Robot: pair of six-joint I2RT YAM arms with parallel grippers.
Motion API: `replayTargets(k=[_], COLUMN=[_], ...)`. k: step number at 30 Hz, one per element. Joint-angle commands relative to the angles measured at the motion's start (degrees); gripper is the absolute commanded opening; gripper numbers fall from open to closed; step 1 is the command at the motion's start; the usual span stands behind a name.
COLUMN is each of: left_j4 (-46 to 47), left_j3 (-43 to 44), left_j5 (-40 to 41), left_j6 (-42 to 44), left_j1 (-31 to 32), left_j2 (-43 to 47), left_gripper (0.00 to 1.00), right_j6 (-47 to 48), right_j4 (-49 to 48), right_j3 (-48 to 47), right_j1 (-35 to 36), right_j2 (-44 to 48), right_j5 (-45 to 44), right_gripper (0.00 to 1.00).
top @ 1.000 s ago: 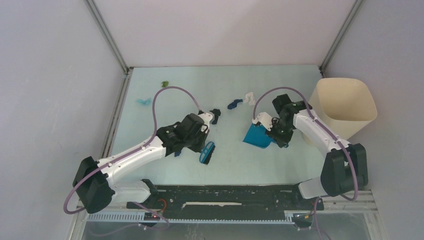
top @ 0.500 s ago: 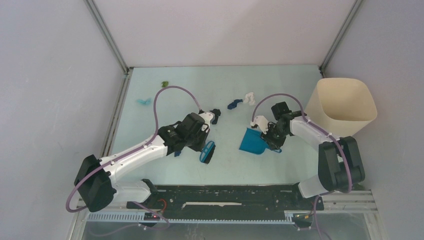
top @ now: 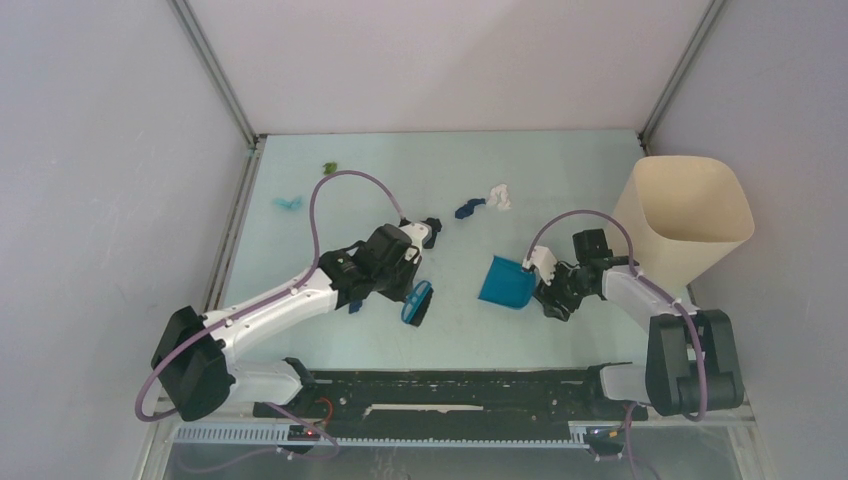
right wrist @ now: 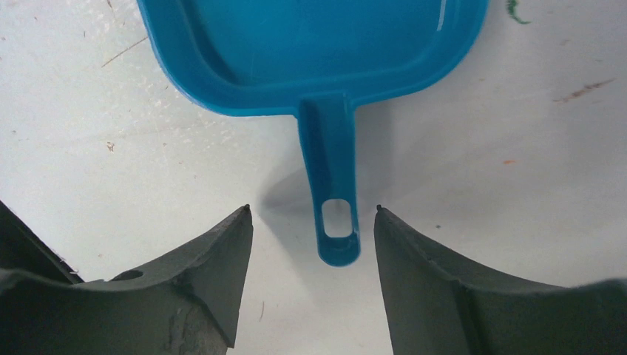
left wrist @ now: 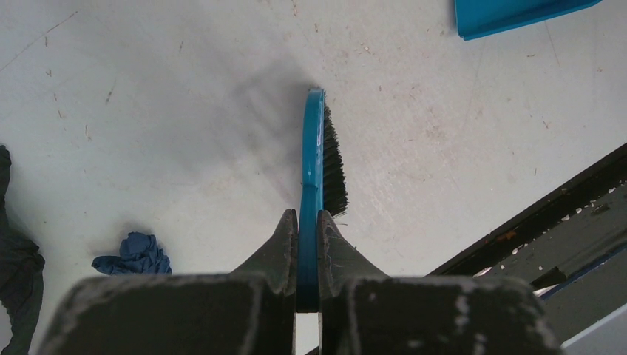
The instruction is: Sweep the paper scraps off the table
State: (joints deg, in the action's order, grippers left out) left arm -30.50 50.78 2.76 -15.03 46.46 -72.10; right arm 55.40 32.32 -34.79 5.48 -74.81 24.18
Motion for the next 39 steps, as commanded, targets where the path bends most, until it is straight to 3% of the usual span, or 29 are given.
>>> replayTargets(k=[1, 11, 15, 19, 23, 27, 33, 39], left_j4=[-1.27, -1.75, -2.63, -4.95, -10.97, -19.25, -20.11, -20.91], left_j3=[0.63, 0.82, 2.82, 8.19, 18.23, 31.10, 46.16, 61.30], left_j5=[-0.36, 0.49, 0.42, 0.99, 8.47, 15.70, 25.60, 25.82], left_j6=[-0.18, -0.01, -0.18, 0.19, 1.92, 3.13, 11.66, 19.93], left_j1=[-0.15, -0.15, -1.01, -3.91, -6.52, -9.66, -10.13, -10.24], left_j2=[-0.92, -0.29, 0.89, 1.80, -1.69, -10.40, -25.16, -39.22], left_gripper=[0.00, 0.00, 0.00, 0.00, 0.00, 0.00, 0.00, 0.00], right_j6=[0.91, -0.24, -2.39, -7.01, -12.73, -18.07, -22.55, -27.59], right_j4=[-5.88, -5.32, -2.66, 2.84, 10.02, 18.45, 24.56, 25.31], right_j3=[1.34, 1.92, 1.60, -0.27, -4.02, -9.59, -13.03, -12.87], right_j1=[-1.28, -1.45, 0.02, 3.20, 6.04, 6.45, 10.42, 12.54], right_j2=[-1.11, 0.21, 4.13, 9.57, 13.83, 16.44, 19.97, 20.27], right_j5=[2.46, 1.62, -2.29, -6.48, -8.77, -9.40, -16.71, -22.82], right_gripper=[0.62, 0.31, 0.14, 0.13, 0.14, 0.14, 0.13, 0.13])
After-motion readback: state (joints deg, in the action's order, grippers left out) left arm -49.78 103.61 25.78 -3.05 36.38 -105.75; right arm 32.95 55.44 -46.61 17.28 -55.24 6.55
